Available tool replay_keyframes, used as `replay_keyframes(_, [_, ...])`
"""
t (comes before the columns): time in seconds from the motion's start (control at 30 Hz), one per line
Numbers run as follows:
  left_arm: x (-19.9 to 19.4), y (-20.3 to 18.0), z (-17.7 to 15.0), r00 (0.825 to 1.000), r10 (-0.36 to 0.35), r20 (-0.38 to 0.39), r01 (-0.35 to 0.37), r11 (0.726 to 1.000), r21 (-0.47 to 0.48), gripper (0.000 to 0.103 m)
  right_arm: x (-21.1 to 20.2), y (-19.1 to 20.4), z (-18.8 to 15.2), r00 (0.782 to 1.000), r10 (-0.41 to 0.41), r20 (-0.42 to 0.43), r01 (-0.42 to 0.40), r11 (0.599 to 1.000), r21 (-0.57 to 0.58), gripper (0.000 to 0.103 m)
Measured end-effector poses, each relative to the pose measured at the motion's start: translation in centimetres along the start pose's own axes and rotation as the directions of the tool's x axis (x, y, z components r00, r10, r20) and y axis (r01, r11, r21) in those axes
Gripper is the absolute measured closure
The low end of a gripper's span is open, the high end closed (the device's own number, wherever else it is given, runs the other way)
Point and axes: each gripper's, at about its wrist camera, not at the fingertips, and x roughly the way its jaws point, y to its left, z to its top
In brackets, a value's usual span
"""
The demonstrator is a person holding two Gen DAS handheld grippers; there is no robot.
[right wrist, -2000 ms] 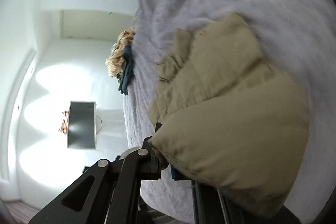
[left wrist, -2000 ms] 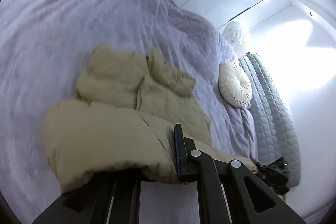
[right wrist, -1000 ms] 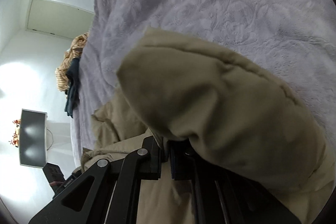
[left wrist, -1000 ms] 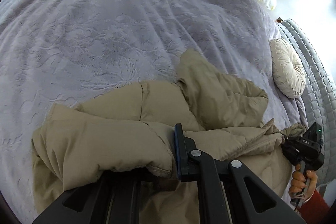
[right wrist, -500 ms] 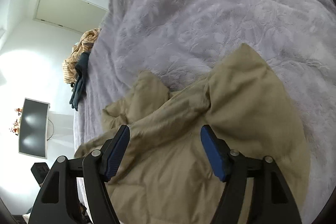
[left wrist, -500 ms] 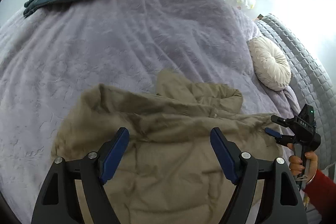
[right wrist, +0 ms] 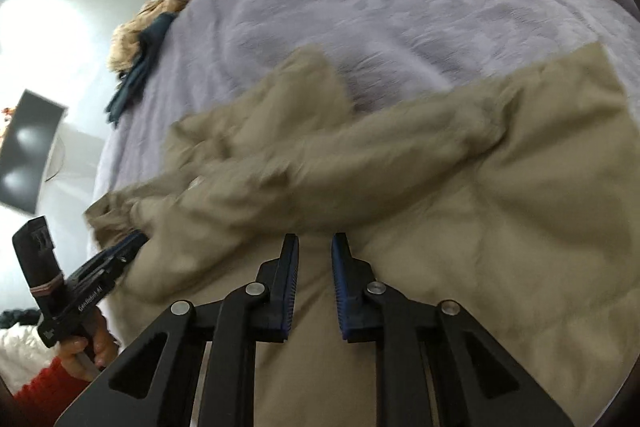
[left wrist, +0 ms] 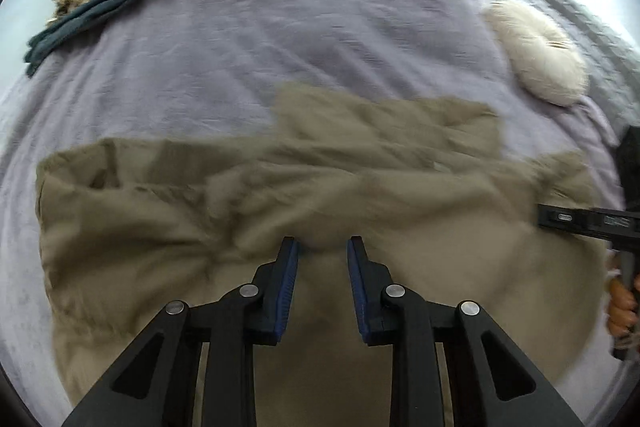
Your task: Fold large clothes
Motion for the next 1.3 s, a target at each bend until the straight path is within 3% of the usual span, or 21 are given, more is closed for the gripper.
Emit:
replay_keyframes(0.1, [1.8, 2.6, 1.3, 0.996, 0.088, 0.000, -0.088, 0.996, -0.029, 0.075, -0.4, -2.3, 1.3, 0.997, -0.072, 0.032, 0.071, 0.997, 0.024, 0.091])
replay_keyframes(0.23, [1.1, 5.2, 1.7, 0.999, 0.052, -0.016, -0.053, 0.993, -0.101, 0.075, -3.0, -5.0, 1.5, 0.992, -0.109, 0.067, 0.105, 0.992, 0.066, 0.091])
replay_keyframes(0.37, [-2.9, 4.7, 0.0, 0.985, 0.144, 0.091, -0.142, 0.990, -0.023, 0.075, -5.4, -5.7, 0.6, 0.977, -0.180, 0.119, 0.179, 0.984, 0.015, 0.091])
replay_keyframes(0.5, [-1.3, 6.4, -0.1, 0.973, 0.223, 0.054, -0.223, 0.975, 0.000, 0.075, -5.1, -7.3, 1.5, 0.957, -0.252, 0.146, 0.246, 0.968, 0.055, 0.091])
replay_keyframes(0.67, [3.9, 9.5, 1.3, 0.981, 0.195, 0.008, -0.193, 0.972, -0.135, 0.075, -1.8, -11.4, 3.0, 0.972, -0.218, 0.090, 0.195, 0.957, 0.213, 0.092])
replay_keyframes(0.8, [6.3, 10.2, 1.4, 0.982, 0.186, 0.001, -0.183, 0.966, -0.183, 0.075, 0.8, -12.0, 3.6, 0.965, -0.249, 0.081, 0.231, 0.956, 0.180, 0.094])
replay_keyframes(0.97, [7.8, 11.5, 1.9, 0.992, 0.126, -0.006, -0.124, 0.961, -0.248, 0.075, 1.9, -12.4, 3.7, 0.962, -0.255, 0.093, 0.235, 0.954, 0.183, 0.094])
replay_keyframes(1.07, [7.6, 12.0, 2.2, 0.994, 0.106, -0.022, -0.108, 0.955, -0.277, 0.075, 1.5, -12.2, 3.8, 0.960, -0.264, 0.089, 0.245, 0.952, 0.184, 0.094])
replay_keyframes(1.2, [5.4, 12.6, 3.2, 0.987, 0.156, -0.032, -0.158, 0.936, -0.313, 0.075, -0.7, -11.1, 3.9, 0.952, -0.288, 0.105, 0.262, 0.942, 0.207, 0.089])
replay_keyframes(1.3, [2.7, 13.0, 3.1, 0.986, 0.162, -0.026, -0.161, 0.927, -0.338, 0.075, -3.1, -10.7, 3.0, 0.952, -0.271, 0.144, 0.230, 0.940, 0.251, 0.088])
